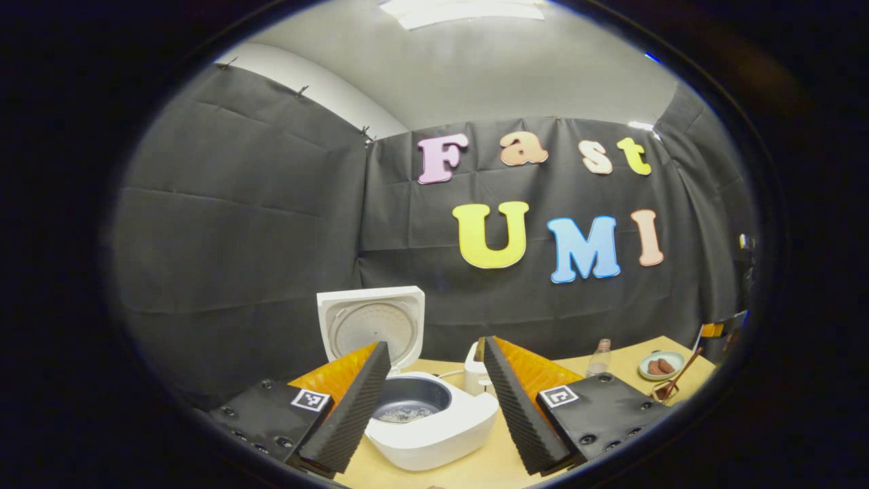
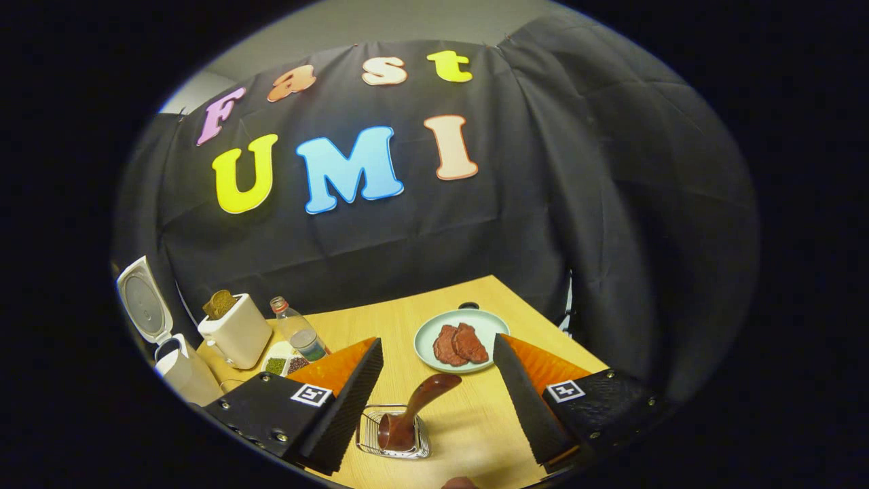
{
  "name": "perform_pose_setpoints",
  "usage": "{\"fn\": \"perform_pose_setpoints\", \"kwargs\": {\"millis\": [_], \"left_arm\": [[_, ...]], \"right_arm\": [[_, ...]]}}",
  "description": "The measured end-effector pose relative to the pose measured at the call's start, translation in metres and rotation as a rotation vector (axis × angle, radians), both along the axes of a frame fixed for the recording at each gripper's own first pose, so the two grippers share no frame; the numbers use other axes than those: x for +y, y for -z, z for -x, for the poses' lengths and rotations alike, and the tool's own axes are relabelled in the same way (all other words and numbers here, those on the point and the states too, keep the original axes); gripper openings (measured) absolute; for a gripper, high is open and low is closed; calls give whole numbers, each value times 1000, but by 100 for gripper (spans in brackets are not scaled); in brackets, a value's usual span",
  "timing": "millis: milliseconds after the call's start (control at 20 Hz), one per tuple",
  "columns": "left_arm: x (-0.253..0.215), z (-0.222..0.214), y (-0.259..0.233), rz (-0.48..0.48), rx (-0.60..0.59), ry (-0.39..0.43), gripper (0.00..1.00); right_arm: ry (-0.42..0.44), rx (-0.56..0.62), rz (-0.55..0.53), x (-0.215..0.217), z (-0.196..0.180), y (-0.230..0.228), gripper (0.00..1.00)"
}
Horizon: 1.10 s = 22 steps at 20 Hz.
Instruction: Close the left gripper, press the button to open the rice cooker; take a wooden spoon from the chopstick holder with the right hand, scoop a spoonful of rice and pour it into the rice cooker, then put the wooden spoon back into the chopstick holder.
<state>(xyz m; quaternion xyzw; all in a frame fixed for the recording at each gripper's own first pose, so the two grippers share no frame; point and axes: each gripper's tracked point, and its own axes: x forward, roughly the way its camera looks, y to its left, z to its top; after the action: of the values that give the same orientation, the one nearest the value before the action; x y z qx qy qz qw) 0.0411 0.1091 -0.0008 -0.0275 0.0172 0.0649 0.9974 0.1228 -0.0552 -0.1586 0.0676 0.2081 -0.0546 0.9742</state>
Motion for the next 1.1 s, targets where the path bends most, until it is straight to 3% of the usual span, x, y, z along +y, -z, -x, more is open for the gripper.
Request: {"fn": "perform_pose_setpoints", "kwargs": {"millis": [250,450,800,1100], "left_arm": [[31,-35,-6,8,-7,-56,96],[61,-68,-17,23,-21,-102,96],[108,-145,-37,-24,-46,-143,96],[145,-216,-34,-2,-20,-162,96]], "right_arm": [[-46,-92,24,17,12,-55,99],[-39,-116,40,23,25,-71,99],[-3,-88,46,30,48,-64,99],[43,-61,52,33,60,-52,99]]}}
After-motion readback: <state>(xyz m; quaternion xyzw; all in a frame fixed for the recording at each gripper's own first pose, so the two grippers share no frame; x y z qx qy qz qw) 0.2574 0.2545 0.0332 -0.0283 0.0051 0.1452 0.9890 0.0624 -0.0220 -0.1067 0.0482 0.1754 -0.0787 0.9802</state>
